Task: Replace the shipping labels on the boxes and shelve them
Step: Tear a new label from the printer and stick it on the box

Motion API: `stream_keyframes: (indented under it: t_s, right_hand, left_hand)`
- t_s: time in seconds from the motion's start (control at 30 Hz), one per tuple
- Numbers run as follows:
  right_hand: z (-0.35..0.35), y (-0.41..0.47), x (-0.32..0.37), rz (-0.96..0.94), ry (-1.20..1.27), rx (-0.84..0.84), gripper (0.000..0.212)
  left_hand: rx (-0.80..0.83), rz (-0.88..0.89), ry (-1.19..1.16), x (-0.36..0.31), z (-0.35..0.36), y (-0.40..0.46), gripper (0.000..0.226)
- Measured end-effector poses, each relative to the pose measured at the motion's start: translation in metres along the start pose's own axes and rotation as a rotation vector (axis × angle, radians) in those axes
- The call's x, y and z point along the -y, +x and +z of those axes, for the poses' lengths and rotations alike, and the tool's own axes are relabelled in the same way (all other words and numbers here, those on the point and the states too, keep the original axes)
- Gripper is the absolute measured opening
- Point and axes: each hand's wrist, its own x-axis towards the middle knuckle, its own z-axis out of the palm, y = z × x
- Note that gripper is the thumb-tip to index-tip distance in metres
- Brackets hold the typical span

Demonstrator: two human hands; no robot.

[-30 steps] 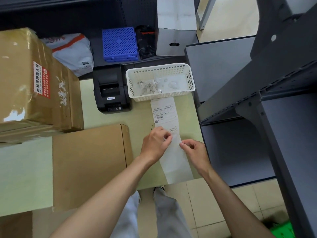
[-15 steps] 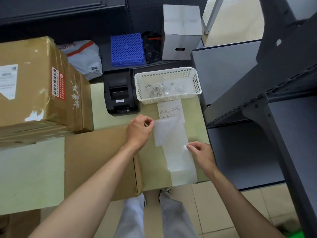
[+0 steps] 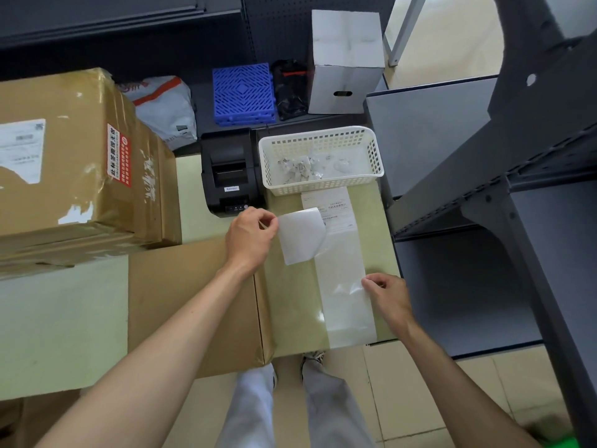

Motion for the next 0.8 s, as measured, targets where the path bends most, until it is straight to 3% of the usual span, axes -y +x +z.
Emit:
stream_keyframes:
  t_s: [0.53, 0.63, 0.8]
  right_hand:
    - [0.004, -0.002, 0.006, 0.024, -0.142, -0.027, 0.011]
    - [0.003, -0.011, 0.024, -0.001, -0.303, -0.132, 0.039]
    - [0.021, -0.036, 0.096, -0.057, -0.022, -0.015, 0.020]
  left_hand:
    - [-0.074, 0.038, -0.089, 0.002, -0.029, 0.002, 0.009]
    - [-0.085, 0.105, -0.034, 0.000, -0.031, -0.006, 0.009]
    - [-0.101, 0.263, 0.103, -0.014, -0.027, -0.036, 0.011]
